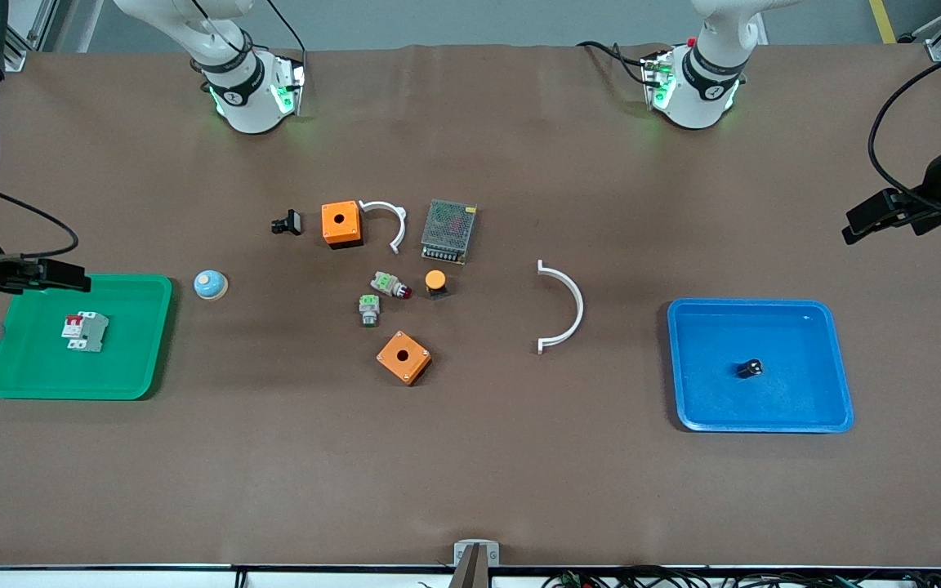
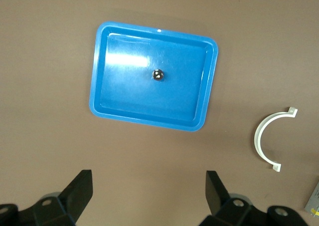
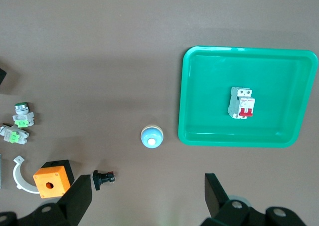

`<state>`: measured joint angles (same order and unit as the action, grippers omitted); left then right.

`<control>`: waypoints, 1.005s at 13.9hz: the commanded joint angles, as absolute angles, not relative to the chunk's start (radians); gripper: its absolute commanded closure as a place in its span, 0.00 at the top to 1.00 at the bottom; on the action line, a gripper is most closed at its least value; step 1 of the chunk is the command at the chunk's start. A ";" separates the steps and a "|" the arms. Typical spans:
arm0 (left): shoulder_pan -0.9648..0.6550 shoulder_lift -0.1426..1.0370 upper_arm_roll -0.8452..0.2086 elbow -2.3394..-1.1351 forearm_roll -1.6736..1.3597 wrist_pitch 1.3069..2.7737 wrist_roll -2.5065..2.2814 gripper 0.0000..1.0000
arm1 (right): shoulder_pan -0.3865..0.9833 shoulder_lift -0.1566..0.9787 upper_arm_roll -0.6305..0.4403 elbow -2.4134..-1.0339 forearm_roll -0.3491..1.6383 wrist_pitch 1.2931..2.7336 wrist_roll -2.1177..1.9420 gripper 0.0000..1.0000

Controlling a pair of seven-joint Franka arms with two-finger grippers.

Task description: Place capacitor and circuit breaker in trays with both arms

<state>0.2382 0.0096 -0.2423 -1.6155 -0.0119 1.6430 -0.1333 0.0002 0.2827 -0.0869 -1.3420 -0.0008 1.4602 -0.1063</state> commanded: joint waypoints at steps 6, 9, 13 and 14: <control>0.239 0.034 -0.250 -1.554 -0.025 1.617 -0.126 1.00 | -0.032 0.005 -0.091 -1.609 -0.002 1.519 -0.107 1.00; 0.241 0.034 -0.247 -1.554 -0.023 1.617 -0.126 1.00 | -0.028 -0.037 -0.087 -1.618 -0.002 1.508 -0.112 1.00; 0.207 0.034 -0.233 -1.552 -0.023 1.617 -0.129 1.00 | -0.023 -0.066 -0.084 -1.649 -0.002 1.519 -0.114 1.00; 0.151 0.032 -0.182 -1.552 -0.021 1.617 -0.129 1.00 | -0.018 -0.081 -0.084 -1.670 -0.003 1.529 -0.114 1.00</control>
<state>0.2184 0.0269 -0.2376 -1.5778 -0.0120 1.6423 -0.1333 -0.0193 -0.0281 -0.0928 -1.6021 -0.0008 1.4981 -0.1068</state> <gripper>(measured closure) 0.000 0.000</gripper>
